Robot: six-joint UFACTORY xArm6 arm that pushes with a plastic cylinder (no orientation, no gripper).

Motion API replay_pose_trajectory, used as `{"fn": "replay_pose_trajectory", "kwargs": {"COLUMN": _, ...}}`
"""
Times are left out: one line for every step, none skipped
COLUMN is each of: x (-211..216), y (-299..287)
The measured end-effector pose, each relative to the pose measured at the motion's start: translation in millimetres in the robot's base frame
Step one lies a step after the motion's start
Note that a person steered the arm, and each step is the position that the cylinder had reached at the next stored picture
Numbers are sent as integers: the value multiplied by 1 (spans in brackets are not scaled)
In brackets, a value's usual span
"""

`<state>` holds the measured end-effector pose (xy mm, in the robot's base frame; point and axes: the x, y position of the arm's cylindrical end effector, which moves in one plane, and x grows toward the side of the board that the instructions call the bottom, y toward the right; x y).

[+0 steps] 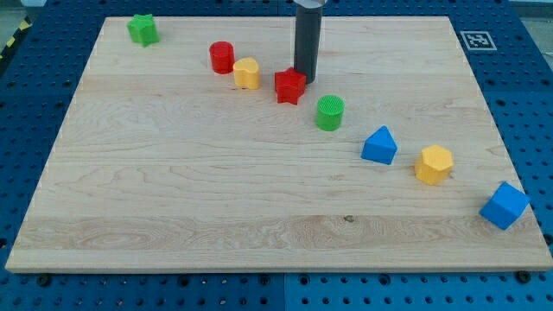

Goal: Point your arm at the green star

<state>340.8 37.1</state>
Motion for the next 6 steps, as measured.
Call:
{"fn": "replay_pose_trajectory", "kwargs": {"x": -1, "y": 0}}
{"fn": "replay_pose_trajectory", "kwargs": {"x": -45, "y": -6}}
{"fn": "replay_pose_trajectory", "kwargs": {"x": -87, "y": -52}}
{"fn": "replay_pose_trajectory", "kwargs": {"x": -103, "y": -121}}
{"fn": "replay_pose_trajectory", "kwargs": {"x": -122, "y": -182}}
{"fn": "replay_pose_trajectory", "kwargs": {"x": -148, "y": -216}}
